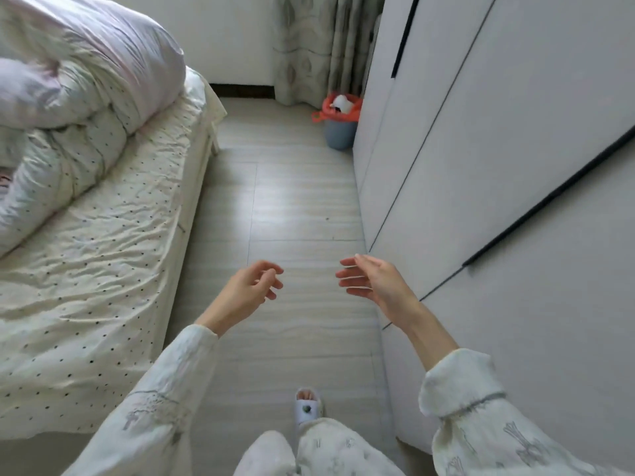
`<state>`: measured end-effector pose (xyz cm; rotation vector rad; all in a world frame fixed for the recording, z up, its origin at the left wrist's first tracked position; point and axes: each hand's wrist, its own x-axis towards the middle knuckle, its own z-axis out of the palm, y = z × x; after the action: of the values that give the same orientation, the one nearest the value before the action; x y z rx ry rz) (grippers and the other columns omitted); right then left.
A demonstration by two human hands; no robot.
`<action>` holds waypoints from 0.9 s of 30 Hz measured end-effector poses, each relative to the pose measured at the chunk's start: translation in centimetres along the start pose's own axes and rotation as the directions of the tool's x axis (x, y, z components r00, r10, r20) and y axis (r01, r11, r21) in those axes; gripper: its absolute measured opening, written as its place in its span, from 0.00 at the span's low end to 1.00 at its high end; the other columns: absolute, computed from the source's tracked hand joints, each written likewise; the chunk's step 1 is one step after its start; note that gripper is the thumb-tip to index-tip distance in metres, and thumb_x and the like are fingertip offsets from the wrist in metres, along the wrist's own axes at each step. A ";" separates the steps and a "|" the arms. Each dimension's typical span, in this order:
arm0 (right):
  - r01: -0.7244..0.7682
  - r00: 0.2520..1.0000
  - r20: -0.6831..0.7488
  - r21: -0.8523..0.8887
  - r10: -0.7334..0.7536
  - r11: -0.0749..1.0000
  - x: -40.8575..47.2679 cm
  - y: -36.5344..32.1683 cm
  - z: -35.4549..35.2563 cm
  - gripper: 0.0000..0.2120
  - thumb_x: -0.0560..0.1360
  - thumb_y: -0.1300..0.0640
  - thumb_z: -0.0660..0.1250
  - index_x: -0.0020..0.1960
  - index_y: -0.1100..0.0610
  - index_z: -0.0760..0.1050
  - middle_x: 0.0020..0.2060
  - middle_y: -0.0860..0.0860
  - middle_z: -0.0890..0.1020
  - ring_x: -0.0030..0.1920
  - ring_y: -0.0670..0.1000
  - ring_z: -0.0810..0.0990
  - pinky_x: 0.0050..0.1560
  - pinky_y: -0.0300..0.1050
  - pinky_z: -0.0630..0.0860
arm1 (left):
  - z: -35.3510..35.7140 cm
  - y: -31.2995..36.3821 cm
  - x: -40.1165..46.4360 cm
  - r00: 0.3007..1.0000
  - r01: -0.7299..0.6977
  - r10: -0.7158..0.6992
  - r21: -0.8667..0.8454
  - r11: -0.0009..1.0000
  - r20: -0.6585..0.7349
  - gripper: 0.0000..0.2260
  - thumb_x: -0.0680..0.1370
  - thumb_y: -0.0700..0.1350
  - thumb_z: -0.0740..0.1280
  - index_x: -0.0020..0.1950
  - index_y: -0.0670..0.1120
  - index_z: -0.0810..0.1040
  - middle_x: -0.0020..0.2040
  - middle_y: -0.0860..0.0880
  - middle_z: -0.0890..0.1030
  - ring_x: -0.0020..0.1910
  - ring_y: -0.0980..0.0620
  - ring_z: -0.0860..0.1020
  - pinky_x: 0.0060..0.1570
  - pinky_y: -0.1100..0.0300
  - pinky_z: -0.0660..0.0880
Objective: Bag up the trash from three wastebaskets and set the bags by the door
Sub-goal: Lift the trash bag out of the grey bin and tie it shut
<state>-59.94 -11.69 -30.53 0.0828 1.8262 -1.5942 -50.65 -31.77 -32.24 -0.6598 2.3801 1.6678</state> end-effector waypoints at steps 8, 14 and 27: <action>0.017 0.999 0.042 -0.067 -0.014 0.998 16.5 -11.7 3.1 0.13 0.81 0.55 0.54 0.49 0.58 0.76 0.40 0.53 0.82 0.40 0.51 0.80 0.45 0.42 0.76 | -8.9 3.0 15.8 0.998 0.040 -0.041 -0.035 0.999 -0.054 0.09 0.80 0.43 0.55 0.47 0.50 0.74 0.41 0.50 0.79 0.38 0.51 0.78 0.39 0.60 0.72; -0.007 0.999 -0.045 -0.026 0.006 1.000 30.6 -19.0 5.4 0.14 0.81 0.55 0.53 0.52 0.60 0.75 0.41 0.54 0.82 0.40 0.52 0.80 0.45 0.43 0.76 | -16.2 3.9 31.2 0.997 0.078 -0.078 -0.023 0.997 0.014 0.10 0.80 0.42 0.55 0.45 0.51 0.74 0.40 0.50 0.79 0.36 0.52 0.77 0.38 0.61 0.71; -0.041 0.978 -0.198 0.104 0.062 0.994 56.7 -35.3 5.1 0.13 0.81 0.56 0.53 0.46 0.58 0.75 0.40 0.55 0.81 0.40 0.51 0.80 0.41 0.41 0.75 | -27.3 12.5 62.6 0.987 0.127 -0.122 -0.049 0.991 0.106 0.11 0.80 0.41 0.54 0.44 0.50 0.74 0.39 0.49 0.79 0.35 0.52 0.76 0.37 0.61 0.70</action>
<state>-117.08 -46.65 -30.87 0.3460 1.8780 -1.6911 -108.66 -69.88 -35.06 -0.6984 2.1824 1.6787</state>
